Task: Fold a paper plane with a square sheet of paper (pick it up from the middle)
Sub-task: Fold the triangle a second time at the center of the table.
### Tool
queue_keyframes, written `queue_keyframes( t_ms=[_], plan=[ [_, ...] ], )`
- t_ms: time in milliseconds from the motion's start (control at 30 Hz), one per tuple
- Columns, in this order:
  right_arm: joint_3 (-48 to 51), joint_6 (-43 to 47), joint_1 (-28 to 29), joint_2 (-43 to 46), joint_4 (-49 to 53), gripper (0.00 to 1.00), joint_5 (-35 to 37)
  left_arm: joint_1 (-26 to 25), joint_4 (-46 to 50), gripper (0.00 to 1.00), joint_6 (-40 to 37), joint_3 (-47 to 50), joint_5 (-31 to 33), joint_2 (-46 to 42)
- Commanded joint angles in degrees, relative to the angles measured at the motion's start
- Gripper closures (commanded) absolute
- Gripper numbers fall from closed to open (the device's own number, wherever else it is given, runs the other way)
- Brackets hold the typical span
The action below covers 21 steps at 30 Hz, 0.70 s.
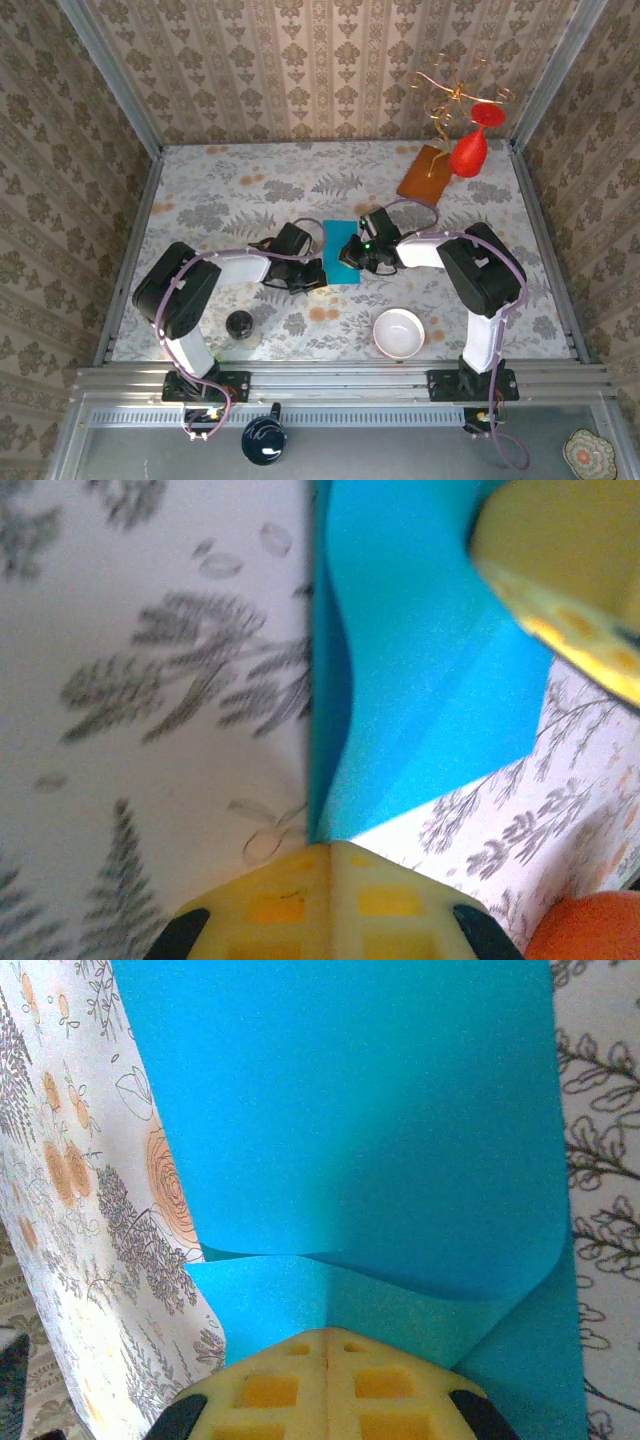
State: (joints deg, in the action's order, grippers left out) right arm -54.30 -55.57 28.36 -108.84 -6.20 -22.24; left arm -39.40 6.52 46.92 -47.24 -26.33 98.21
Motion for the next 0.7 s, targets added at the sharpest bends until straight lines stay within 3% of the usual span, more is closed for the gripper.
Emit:
queue_keyframes(
  t_ms=[0,167,367,667],
  plan=[
    [2.49,-0.33,-0.94,-4.19,9.32,1.00,5.55,0.96,8.24,0.99,0.57,1.06,0.57,-3.29],
    [2.80,-0.70,-0.94,-4.01,8.53,1.00,5.19,1.43,4.79,0.99,2.36,-3.07,0.68,-5.27],
    [2.80,-0.76,-0.94,-4.19,8.00,1.00,4.75,1.26,1.12,0.99,3.79,-6.97,-0.39,0.89],
    [2.36,-0.70,-0.94,-3.85,7.44,1.00,4.09,0.67,6.29,1.00,1.48,-10.53,3.66,5.75]
  ],
)
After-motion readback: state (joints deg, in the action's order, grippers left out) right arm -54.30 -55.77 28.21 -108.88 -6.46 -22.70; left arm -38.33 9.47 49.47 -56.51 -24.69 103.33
